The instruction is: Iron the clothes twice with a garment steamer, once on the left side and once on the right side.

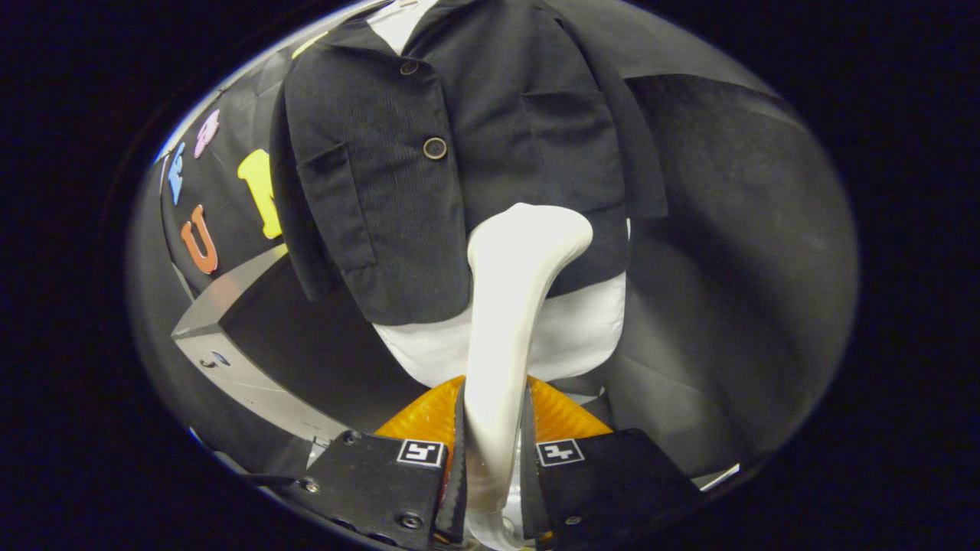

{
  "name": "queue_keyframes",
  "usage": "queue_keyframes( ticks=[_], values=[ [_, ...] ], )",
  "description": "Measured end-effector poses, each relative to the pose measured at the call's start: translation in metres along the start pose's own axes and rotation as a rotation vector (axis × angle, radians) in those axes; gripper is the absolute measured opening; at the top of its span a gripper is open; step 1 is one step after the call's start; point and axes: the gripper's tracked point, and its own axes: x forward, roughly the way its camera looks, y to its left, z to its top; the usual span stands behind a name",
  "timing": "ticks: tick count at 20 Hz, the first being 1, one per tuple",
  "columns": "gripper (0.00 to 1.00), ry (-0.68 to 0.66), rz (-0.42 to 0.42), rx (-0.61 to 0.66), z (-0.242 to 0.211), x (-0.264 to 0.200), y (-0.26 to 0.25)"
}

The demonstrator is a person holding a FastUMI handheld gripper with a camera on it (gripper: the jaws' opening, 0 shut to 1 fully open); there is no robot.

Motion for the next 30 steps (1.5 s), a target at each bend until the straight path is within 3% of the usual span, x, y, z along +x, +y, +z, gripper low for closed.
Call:
queue_keyframes(
  ticks=[10,15,30],
  values=[
    [0.31,0.079,-0.047,0.059,-0.045,0.001,-0.011],
    [0.31,0.043,-0.045,0.071,-0.041,-0.022,-0.003],
    [0.31,-0.234,0.141,-0.041,0.029,-0.15,0.108]
  ],
)
